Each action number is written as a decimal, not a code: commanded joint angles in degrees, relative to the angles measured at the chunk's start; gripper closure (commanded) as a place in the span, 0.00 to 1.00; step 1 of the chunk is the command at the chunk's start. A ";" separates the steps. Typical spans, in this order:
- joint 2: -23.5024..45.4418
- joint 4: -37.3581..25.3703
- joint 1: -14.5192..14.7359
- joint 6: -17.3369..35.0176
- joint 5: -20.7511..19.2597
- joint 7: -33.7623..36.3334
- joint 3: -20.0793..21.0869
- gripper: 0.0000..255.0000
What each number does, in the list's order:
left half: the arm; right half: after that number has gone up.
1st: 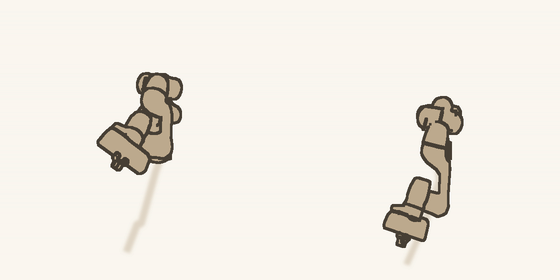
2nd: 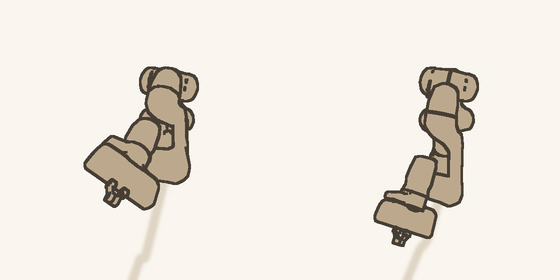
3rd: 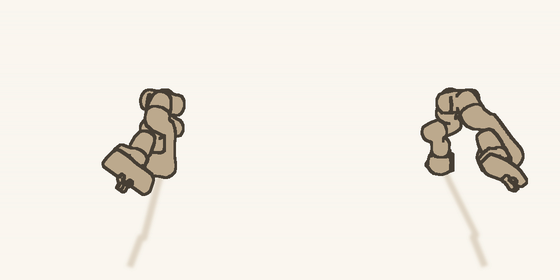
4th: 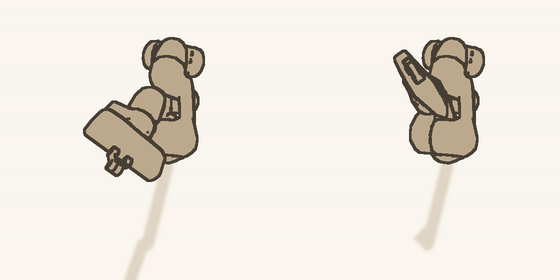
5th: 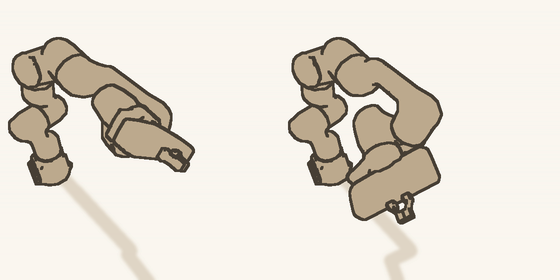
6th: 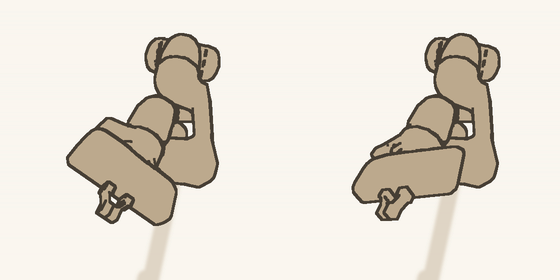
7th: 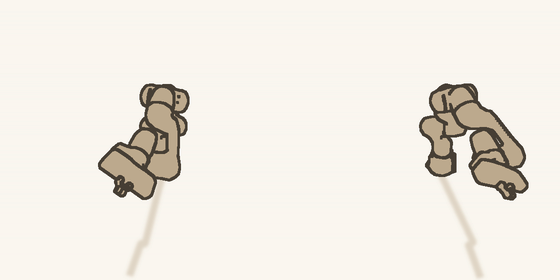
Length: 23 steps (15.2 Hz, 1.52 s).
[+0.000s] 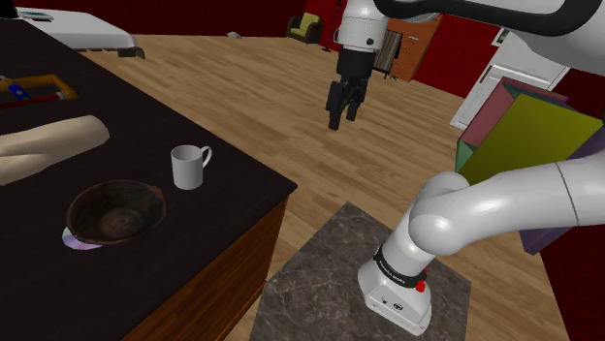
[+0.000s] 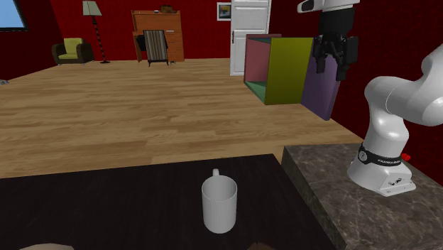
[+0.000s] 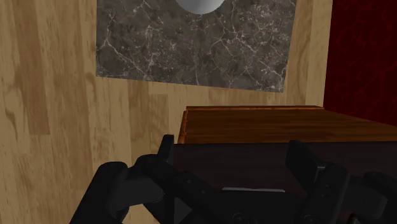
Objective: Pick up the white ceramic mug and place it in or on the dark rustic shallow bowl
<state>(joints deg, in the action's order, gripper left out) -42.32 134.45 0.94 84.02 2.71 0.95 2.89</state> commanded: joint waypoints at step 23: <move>45.74 -24.73 5.58 19.88 -3.30 5.73 10.92 0.00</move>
<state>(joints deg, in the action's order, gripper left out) 1.39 111.48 6.37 103.77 -0.01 6.71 13.64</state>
